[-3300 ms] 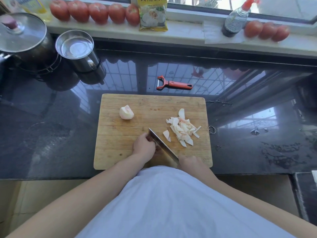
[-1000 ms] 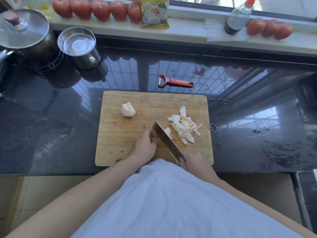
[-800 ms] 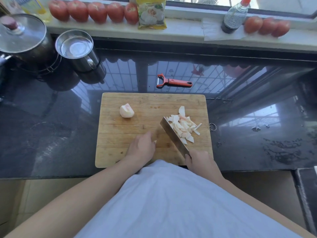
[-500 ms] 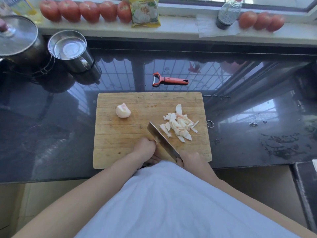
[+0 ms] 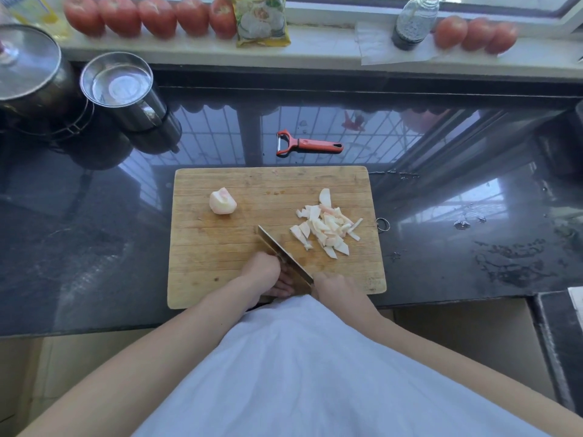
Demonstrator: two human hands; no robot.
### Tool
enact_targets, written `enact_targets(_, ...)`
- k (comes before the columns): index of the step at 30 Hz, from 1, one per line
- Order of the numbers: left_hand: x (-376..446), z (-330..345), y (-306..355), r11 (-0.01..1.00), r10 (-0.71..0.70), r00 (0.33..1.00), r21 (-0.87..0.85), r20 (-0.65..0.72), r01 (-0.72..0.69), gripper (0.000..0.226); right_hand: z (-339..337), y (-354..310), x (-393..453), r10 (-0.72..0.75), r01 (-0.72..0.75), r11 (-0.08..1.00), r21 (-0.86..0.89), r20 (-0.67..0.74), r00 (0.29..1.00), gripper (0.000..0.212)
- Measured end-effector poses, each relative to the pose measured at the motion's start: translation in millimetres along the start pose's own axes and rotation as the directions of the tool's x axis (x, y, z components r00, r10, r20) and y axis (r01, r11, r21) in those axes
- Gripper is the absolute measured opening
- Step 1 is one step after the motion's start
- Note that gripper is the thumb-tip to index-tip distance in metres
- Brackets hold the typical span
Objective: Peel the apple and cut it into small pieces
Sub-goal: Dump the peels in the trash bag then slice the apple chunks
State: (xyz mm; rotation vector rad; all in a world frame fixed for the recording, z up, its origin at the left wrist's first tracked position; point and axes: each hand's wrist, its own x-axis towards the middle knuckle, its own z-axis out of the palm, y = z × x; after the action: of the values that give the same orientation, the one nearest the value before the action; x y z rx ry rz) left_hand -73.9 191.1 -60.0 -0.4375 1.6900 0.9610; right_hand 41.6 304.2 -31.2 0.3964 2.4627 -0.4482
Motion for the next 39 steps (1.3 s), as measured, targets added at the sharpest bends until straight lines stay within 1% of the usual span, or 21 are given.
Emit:
enact_targets(4, -5.3, -1.0, -1.1, 0.999, 0.041, 0.999, 0.022, 0.004, -0.041, 0.035, -7.0, -7.7, 1.2, 0.029, -0.013, 0.987, 0.157, -0.104, 0.994, 0.016)
enact_targets(6, -8.3, -1.2, -0.6, 0.998, 0.048, 0.999, 0.031, -0.001, -0.048, 0.035, -7.1, -3.7, -7.8, 0.029, -0.012, 0.983, 0.184, -0.092, 0.995, 0.017)
enact_targets(9, -11.5, -0.2, 0.9, 0.999, 0.037, 0.999, -0.013, -0.016, -0.037, 0.035, -1.6, 6.0, -16.3, 0.027, -0.020, 0.994, 0.104, -0.066, 0.997, 0.011)
enact_targets(11, -12.0, 1.3, 1.2, 0.999, 0.030, 0.999, -0.028, -0.017, -0.031, 0.034, 0.9, 9.4, -19.3, 0.030, -0.025, 0.997, 0.071, -0.060, 0.998, 0.012)
enact_targets(16, -6.3, 4.3, -2.5, 0.998, 0.053, 0.998, -0.023, -0.038, -0.054, 0.034, -0.2, 13.4, -28.0, 0.020, -0.017, 0.998, 0.054, -0.054, 0.998, 0.017)
enact_targets(20, -5.5, 4.2, -2.8, 0.998, 0.061, 0.997, -0.009, -0.042, -0.061, 0.033, -1.3, 17.0, -37.3, 0.014, -0.012, 0.999, 0.045, -0.052, 0.999, 0.017)
enact_targets(24, 1.1, 5.4, -2.4, 0.999, 0.049, 0.998, 0.015, -0.048, -0.048, 0.035, 2.2, 6.9, -15.2, 0.022, -0.021, 1.000, -0.016, 0.028, 0.999, 0.006)
enact_targets(26, 2.5, 5.6, -2.3, 0.997, 0.055, 0.998, 0.053, -0.042, -0.053, 0.035, 7.2, -1.5, 2.4, 0.000, -0.001, 0.999, -0.045, -0.018, 1.000, 0.006)
enact_targets(29, -1.3, 3.1, -3.4, 0.991, 0.089, 0.995, 0.103, -0.052, -0.083, 0.034, 9.2, -7.1, 17.8, 0.017, -0.010, 0.999, 0.052, -0.130, 0.991, 0.013)
enact_targets(32, -1.4, -3.7, -7.8, 0.985, 0.132, 0.991, 0.107, 0.003, -0.132, 0.035, 2.8, 1.2, 9.4, 0.050, -0.024, 0.987, 0.160, -0.161, 0.986, 0.014)
enact_targets(34, -0.2, -14.0, -11.9, 0.970, 0.199, 0.980, 0.138, 0.020, -0.200, 0.037, -0.5, 11.3, -2.8, 0.071, -0.036, 0.979, 0.203, -0.167, 0.983, 0.019)
enact_targets(37, 3.8, -41.0, -19.9, 0.938, 0.297, 0.953, 0.205, -0.055, -0.280, 0.040, -0.7, 18.0, -11.3, 0.034, -0.010, 0.984, 0.180, -0.131, 0.991, 0.022)
enact_targets(39, 3.1, -63.4, -20.6, 0.934, 0.328, 0.932, 0.204, -0.154, -0.295, 0.042, 0.4, 14.6, -8.4, -0.014, 0.021, 0.993, 0.114, -0.063, 0.998, 0.026)
